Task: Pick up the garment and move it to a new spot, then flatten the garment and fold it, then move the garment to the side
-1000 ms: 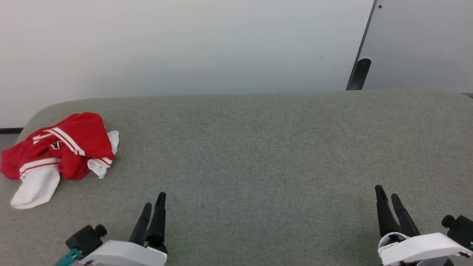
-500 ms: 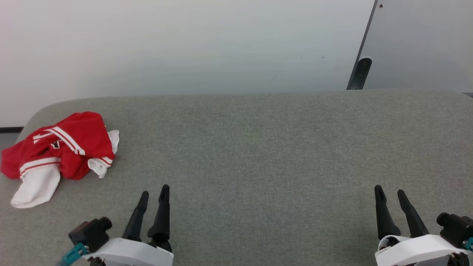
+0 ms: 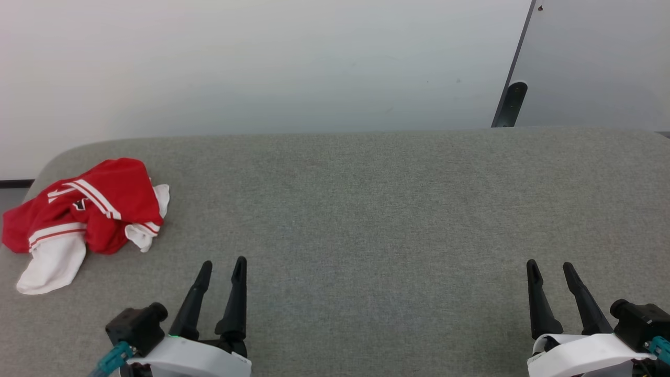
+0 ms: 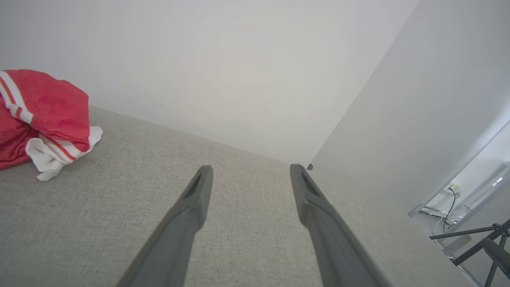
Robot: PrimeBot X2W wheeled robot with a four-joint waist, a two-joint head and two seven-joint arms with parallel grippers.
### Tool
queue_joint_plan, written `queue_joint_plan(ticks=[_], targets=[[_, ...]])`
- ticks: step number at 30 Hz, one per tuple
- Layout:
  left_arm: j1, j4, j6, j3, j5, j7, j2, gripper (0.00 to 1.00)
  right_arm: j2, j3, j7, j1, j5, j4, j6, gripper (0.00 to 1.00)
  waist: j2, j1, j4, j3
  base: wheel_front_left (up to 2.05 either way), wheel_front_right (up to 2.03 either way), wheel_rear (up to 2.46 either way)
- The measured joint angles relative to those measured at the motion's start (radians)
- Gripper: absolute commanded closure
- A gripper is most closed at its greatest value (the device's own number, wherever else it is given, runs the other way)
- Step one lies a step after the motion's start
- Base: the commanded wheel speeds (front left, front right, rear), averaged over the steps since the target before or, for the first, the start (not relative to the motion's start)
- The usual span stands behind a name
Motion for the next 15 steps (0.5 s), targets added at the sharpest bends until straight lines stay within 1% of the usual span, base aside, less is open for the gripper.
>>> queue_joint_plan(ticks=[15], targets=[[0.005, -0.023, -0.001, -0.012, 0.104, -0.032, 0.010, 0.00, 0.000, 0.012, -0.033, 0.000, -0.144, -0.011, 0.000, 0.00, 0.0000, 0.0000, 0.004, -0.001, 0.00, 0.00, 0.00]])
